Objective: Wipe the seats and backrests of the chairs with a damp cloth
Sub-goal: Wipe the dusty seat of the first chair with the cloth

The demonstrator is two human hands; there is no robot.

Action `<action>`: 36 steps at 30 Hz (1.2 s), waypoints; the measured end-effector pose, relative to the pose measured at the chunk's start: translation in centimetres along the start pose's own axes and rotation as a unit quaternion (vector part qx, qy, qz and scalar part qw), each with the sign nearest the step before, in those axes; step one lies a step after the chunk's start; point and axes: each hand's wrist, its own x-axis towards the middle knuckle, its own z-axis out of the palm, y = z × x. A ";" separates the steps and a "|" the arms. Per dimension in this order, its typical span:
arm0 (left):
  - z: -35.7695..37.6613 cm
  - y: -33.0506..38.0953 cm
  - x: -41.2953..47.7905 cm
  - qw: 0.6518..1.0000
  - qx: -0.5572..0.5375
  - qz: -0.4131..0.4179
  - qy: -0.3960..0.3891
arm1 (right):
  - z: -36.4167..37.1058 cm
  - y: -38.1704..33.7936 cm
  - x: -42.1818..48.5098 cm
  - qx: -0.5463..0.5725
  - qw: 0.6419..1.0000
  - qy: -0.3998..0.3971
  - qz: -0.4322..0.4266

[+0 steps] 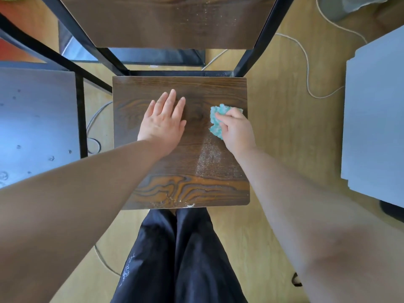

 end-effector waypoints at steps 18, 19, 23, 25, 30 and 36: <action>2.5 -3.2 -5.2 1.000 -0.010 -0.016 0.003 | 7.8 -5.5 -15.3 -0.013 0.988 -0.135 -0.072; 2.8 -3.3 -5.6 1.000 -0.012 -0.016 0.001 | 8.2 -5.8 -16.1 -0.007 0.987 -0.140 -0.075; 3.6 -3.5 -6.6 1.000 -0.016 -0.017 -0.001 | 9.4 -6.6 -18.6 0.016 0.985 -0.159 -0.071; 3.7 -3.7 -7.0 1.000 -0.014 -0.018 -0.002 | 9.4 -6.9 -18.7 0.023 0.982 -0.176 -0.062; 3.1 -3.3 -7.4 1.000 -0.005 -0.013 -0.006 | 6.4 -6.8 -16.5 0.053 0.994 -0.095 -0.007; 1.7 -1.7 -5.6 1.000 0.001 -0.008 0.001 | -0.4 -2.2 -7.8 0.073 0.993 0.082 0.037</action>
